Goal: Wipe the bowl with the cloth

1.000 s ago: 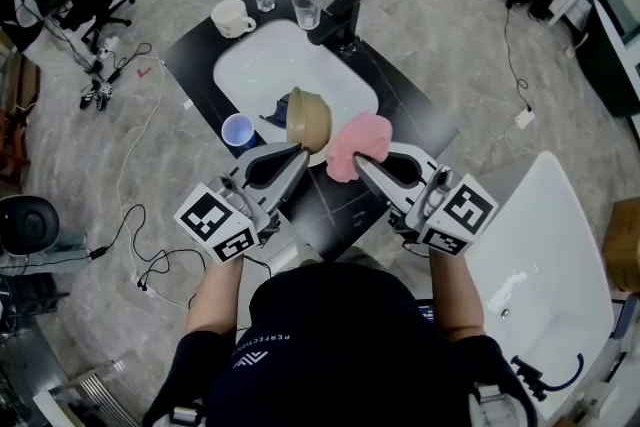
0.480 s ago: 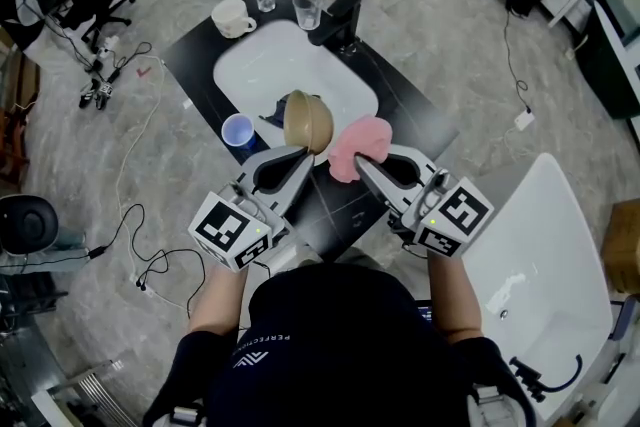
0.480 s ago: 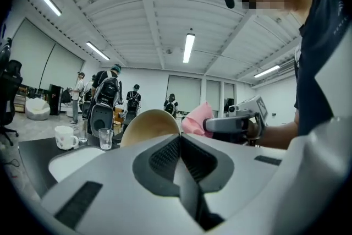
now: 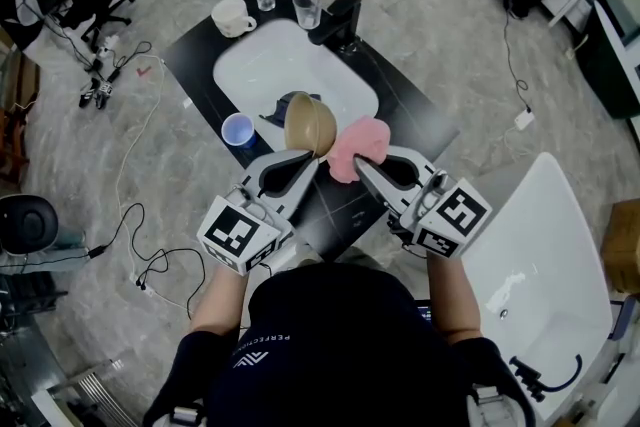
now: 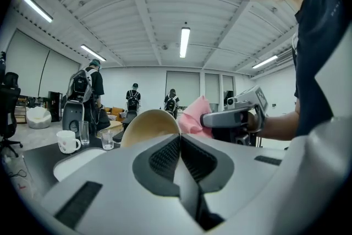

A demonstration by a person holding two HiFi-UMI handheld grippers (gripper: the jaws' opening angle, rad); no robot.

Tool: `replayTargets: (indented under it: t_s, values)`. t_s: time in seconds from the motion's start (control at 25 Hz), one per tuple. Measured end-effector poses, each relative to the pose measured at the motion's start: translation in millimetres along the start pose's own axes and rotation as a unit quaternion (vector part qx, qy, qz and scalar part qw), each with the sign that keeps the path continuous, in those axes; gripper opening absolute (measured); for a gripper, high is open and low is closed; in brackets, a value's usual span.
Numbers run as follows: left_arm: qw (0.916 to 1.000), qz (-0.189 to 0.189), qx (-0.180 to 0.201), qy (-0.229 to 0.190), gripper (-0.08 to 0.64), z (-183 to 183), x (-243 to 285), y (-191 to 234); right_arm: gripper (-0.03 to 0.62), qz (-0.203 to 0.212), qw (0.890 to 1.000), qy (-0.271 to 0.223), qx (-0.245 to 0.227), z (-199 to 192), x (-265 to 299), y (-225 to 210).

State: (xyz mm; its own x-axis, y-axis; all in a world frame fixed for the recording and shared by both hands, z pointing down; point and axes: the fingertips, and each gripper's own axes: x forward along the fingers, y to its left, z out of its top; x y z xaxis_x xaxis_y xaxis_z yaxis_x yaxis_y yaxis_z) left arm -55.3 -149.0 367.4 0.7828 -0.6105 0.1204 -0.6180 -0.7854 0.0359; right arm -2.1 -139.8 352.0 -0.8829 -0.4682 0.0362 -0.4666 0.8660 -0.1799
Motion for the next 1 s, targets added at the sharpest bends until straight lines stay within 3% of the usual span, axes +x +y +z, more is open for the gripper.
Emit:
replayTargets:
  t_s: [1.0]
  values:
    - [0.9999,-0.006,-0.008,0.001,0.014,0.4,0.5,-2.0,0.041,-0.011,1.0,0.008,0.005,-4.4,-1.5,-1.0]
